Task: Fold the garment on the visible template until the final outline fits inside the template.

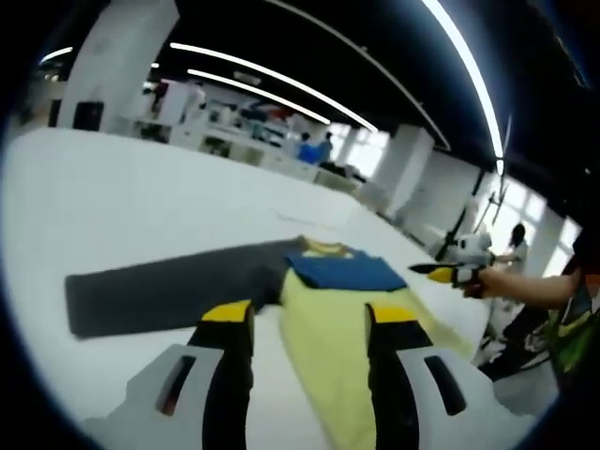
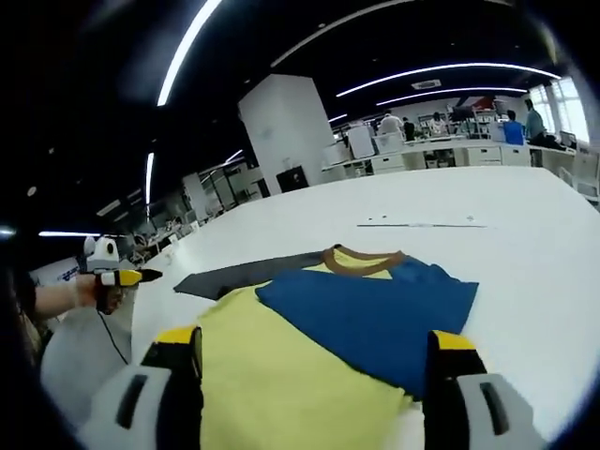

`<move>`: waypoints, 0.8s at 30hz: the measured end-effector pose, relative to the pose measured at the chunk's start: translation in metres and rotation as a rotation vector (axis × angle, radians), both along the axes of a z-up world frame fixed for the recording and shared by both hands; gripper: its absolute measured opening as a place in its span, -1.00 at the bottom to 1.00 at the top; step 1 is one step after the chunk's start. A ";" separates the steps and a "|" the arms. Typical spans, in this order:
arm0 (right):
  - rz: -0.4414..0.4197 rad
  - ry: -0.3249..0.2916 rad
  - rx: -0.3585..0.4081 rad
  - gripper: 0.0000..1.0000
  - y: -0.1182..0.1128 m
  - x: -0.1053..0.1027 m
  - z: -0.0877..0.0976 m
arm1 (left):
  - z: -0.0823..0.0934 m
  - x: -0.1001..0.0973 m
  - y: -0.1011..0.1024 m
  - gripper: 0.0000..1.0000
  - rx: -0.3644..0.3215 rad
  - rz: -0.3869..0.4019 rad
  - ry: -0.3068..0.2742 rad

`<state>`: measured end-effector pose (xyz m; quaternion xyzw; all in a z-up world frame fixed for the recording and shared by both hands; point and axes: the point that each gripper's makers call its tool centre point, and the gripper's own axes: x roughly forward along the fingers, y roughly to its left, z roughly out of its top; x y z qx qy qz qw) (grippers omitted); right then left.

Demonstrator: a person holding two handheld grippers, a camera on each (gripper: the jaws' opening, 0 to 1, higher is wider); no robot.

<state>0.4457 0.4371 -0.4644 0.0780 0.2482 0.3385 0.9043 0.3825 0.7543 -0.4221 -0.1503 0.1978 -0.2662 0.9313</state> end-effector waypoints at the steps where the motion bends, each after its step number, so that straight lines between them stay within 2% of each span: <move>1: -0.003 0.000 -0.002 0.99 -0.003 -0.001 0.000 | 0.000 0.001 0.000 -0.12 0.000 0.000 0.001; 8: -0.044 -0.002 0.002 0.99 -0.021 -0.014 0.004 | -0.008 0.007 0.006 -0.11 0.015 0.016 0.018; 15: -0.059 0.009 0.012 0.99 -0.020 -0.016 0.003 | -0.017 0.011 0.015 -0.07 0.026 0.032 0.038; 18: -0.054 0.005 0.019 0.99 -0.013 -0.016 0.004 | -0.023 0.015 0.025 -0.06 0.041 0.053 0.046; 20: -0.045 0.012 0.017 0.99 -0.010 -0.017 0.002 | -0.031 0.019 0.037 -0.06 0.061 0.090 0.065; 24: -0.044 0.028 0.017 0.99 -0.007 -0.021 -0.003 | -0.034 0.023 0.064 -0.05 0.079 0.184 0.054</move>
